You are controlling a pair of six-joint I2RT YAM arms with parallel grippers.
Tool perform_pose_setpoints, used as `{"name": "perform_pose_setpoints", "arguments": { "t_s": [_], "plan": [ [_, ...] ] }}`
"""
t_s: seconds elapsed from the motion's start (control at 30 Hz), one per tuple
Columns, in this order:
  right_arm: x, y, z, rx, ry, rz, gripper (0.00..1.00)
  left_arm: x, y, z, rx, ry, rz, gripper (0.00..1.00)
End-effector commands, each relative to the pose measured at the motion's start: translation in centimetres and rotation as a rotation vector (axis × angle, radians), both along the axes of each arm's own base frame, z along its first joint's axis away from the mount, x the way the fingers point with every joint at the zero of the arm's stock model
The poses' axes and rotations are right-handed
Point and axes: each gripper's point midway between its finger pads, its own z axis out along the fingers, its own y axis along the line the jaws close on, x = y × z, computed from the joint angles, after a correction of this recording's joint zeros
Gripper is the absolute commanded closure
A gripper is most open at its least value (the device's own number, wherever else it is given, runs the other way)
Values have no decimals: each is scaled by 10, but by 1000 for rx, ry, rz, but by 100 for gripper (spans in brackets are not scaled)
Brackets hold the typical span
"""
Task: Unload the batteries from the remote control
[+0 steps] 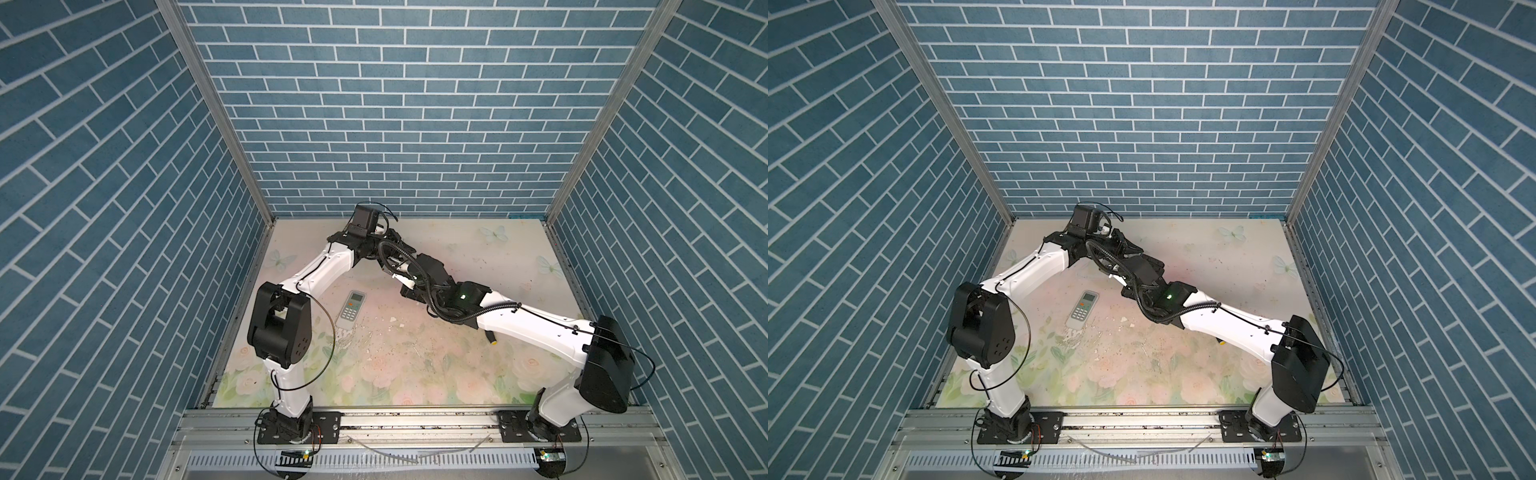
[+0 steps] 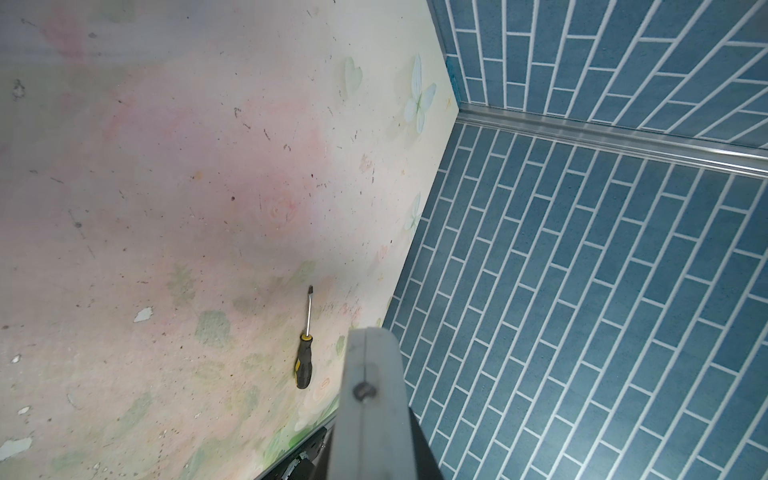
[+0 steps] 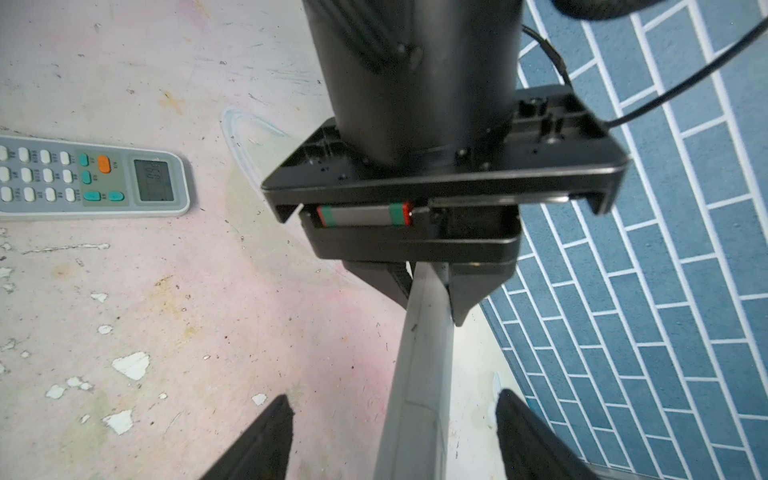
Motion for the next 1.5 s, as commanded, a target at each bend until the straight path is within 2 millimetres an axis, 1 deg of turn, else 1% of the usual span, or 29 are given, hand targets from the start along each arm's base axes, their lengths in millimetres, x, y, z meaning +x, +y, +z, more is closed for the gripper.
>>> {"name": "perform_pose_setpoints", "arguments": {
  "t_s": [0.0, 0.2, 0.33, 0.47, 0.57, 0.67, 0.77, 0.87, 0.93, 1.1, 1.17, 1.27, 1.33, 1.47],
  "plan": [
    [0, 4, 38, 85, -59, 0, 19, -2, -4, 3, -26, -10, -8, 100],
    [-8, 1, 53, 143, -50, 25, 15, 2, -5, -3, -40, -10, -2, 100],
    [-19, 0, 56, 165, -14, 68, 13, 7, -5, -4, -53, -16, 7, 100],
    [-39, 0, 60, 219, 63, 133, 8, 21, -3, -5, -88, -23, 38, 100],
    [-49, -5, 65, 254, 103, 152, 6, 32, -4, -3, -119, -42, 58, 100],
    [-60, -10, 76, 321, 133, 166, 6, 43, -2, -1, -134, -75, 83, 100],
    [-63, -21, 91, 404, 163, 134, 8, 54, -1, 4, -147, -137, 115, 100],
    [-56, -37, 104, 509, 221, 60, 10, 64, 2, 12, -173, -221, 156, 100],
    [-50, -48, 112, 612, 273, 12, 11, 69, 3, 19, -211, -281, 186, 100],
    [-34, -68, 123, 841, 361, -104, 15, 77, 10, 36, -329, -438, 272, 100],
    [-24, -74, 121, 942, 407, -172, 17, 76, 10, 42, -358, -500, 296, 100],
    [-11, -76, 113, 1088, 488, -244, 20, 76, 11, 52, -404, -575, 328, 100],
    [-2, -77, 103, 1181, 541, -293, 21, 74, 13, 58, -429, -618, 350, 100],
    [17, -81, 84, 1358, 617, -380, 24, 70, 19, 64, -451, -661, 394, 100]
  ]
}}
